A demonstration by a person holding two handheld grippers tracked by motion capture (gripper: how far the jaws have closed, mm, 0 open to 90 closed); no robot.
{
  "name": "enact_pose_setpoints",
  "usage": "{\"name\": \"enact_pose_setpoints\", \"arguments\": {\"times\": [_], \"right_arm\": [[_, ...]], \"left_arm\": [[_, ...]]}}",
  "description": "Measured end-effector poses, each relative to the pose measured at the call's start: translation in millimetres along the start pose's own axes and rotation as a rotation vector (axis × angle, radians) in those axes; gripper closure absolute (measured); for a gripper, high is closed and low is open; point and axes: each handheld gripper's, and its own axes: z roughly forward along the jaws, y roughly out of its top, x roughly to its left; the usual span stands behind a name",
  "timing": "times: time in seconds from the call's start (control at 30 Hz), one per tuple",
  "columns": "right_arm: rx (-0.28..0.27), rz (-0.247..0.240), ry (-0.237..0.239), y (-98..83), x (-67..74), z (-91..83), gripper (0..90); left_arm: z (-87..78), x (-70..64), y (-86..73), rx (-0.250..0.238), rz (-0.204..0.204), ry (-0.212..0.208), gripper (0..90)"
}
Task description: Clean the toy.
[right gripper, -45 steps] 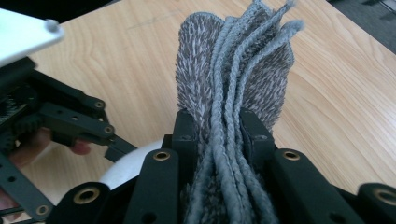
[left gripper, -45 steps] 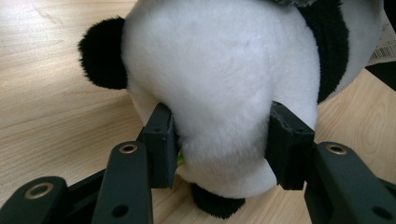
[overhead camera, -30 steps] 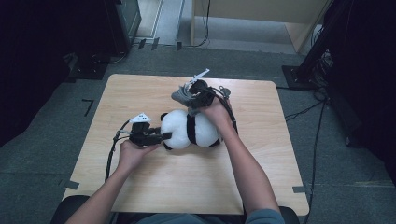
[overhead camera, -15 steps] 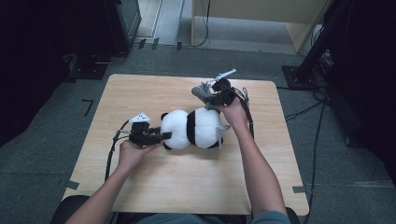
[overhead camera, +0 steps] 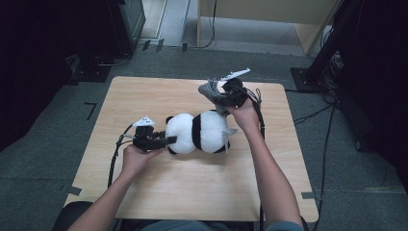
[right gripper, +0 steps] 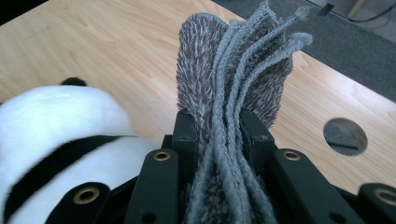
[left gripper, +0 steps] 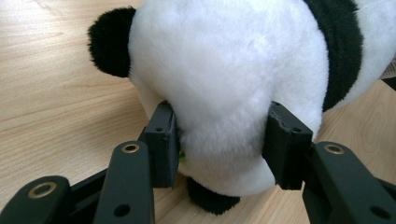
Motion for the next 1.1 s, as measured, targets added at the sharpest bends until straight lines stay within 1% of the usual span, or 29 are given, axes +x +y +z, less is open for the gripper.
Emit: {"name": "enact_pose_setpoints", "arguments": {"times": [0.1,0.17,0.2,0.3,0.43,0.47,0.5,0.57,0.6,0.67,0.73,0.77,0.83,0.97,1.03,1.1], "right_arm": [[-0.007,-0.020,0.052,7.5,16.6,-0.1,70.9],[-0.015,-0.040,0.082,12.6,28.7,2.2,70.1],[-0.010,-0.048,0.099,15.2,35.4,4.4,70.1],[0.005,-0.095,0.145,21.5,56.1,14.7,69.9],[0.034,-0.135,0.190,27.3,79.6,33.2,69.9],[0.041,-0.146,0.198,28.1,84.5,38.2,68.3],[0.047,-0.156,0.202,28.4,88.8,43.0,64.7],[0.062,-0.171,0.215,28.2,96.1,51.3,52.2],[0.068,-0.172,0.223,28.2,98.4,53.9,49.8],[0.064,-0.169,0.235,28.9,102.0,55.1,50.3],[0.073,-0.184,0.235,29.0,105.2,55.7,61.2],[0.088,-0.206,0.225,28.4,106.5,57.2,64.9],[0.112,-0.231,0.199,27.0,108.5,61.4,69.6],[0.142,-0.225,0.162,27.4,105.0,67.5,73.4],[0.153,-0.198,0.168,28.1,101.4,68.7,75.3],[0.163,-0.193,0.154,28.8,98.6,68.2,76.5]], "left_arm": [[0.0,0.1,0.0,0.000,0.001,0.000,51.8],[0.0,-0.1,0.0,-0.001,0.001,0.001,51.8],[0.0,-0.2,0.0,-0.001,0.002,0.001,51.8],[-0.1,-0.4,0.1,-0.001,0.002,0.001,51.8],[-0.5,-0.6,0.2,0.001,0.003,0.000,51.8],[-0.6,-0.7,0.2,0.001,0.002,0.000,51.8],[-0.6,-0.7,0.2,0.002,0.002,0.000,51.8],[-0.7,-0.5,0.2,0.004,0.000,0.000,51.8],[-0.7,-0.4,0.2,0.004,0.000,0.000,51.8],[-0.3,-0.7,0.2,0.000,-0.003,0.002,51.8],[-0.2,-1.0,0.4,0.002,-0.005,0.003,52.0],[-0.2,-1.3,0.5,0.006,-0.009,0.004,52.0],[0.0,-1.1,0.6,0.011,-0.016,0.006,52.1],[0.4,0.0,0.9,0.012,-0.029,0.006,52.8],[0.3,0.4,0.9,0.012,-0.030,0.004,53.3],[0.1,0.4,1.2,0.016,-0.026,0.004,54.1]]}}
